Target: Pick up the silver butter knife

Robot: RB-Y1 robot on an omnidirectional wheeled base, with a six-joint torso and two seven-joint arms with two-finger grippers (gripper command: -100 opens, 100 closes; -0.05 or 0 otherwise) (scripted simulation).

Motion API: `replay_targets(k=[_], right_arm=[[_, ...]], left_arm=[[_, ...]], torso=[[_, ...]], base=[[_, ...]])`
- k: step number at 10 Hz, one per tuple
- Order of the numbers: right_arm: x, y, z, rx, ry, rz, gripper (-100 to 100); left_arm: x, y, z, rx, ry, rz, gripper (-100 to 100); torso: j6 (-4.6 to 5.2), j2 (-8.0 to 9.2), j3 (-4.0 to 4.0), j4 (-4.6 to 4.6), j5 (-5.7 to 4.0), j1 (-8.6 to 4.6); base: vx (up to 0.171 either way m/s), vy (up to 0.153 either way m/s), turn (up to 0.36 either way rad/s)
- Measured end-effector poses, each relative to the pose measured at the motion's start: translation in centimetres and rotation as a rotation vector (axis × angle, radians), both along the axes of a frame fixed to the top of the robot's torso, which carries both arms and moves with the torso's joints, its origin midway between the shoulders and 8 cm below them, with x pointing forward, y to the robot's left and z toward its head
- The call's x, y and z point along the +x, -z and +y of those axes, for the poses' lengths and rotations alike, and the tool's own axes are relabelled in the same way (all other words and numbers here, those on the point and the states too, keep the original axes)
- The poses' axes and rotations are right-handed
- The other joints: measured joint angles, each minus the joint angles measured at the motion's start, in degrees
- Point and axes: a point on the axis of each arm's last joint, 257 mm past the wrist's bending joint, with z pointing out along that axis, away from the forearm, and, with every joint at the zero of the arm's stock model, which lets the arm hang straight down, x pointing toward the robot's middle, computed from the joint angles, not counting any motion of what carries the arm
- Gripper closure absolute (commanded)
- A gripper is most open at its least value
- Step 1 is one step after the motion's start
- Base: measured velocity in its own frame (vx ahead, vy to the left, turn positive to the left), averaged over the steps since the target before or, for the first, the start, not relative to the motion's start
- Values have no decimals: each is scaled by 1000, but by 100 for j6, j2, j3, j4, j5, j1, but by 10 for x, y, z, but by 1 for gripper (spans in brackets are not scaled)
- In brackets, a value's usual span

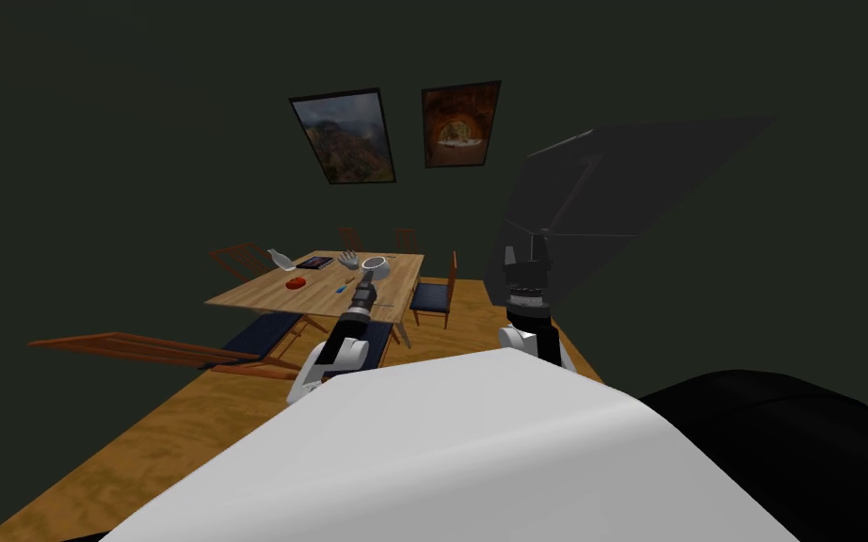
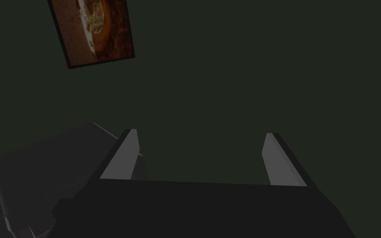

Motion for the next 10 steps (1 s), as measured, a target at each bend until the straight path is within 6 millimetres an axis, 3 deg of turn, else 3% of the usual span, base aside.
replay_targets(k=[4, 10], right_arm=[[0, 0, 0, 0, 0, 0, 0], [0, 0, 0, 0, 0, 0, 0]], left_arm=[[19, 47, 1, 35, -8, 149, -100], [35, 131, 19, 97, -40, 385, -100]], torso=[[0, -7, -4, -1, -1, -3], [-1, -16, -9, -3, -1, -4]], base=[[-18, -18, -38], [-1, -20, -42]])
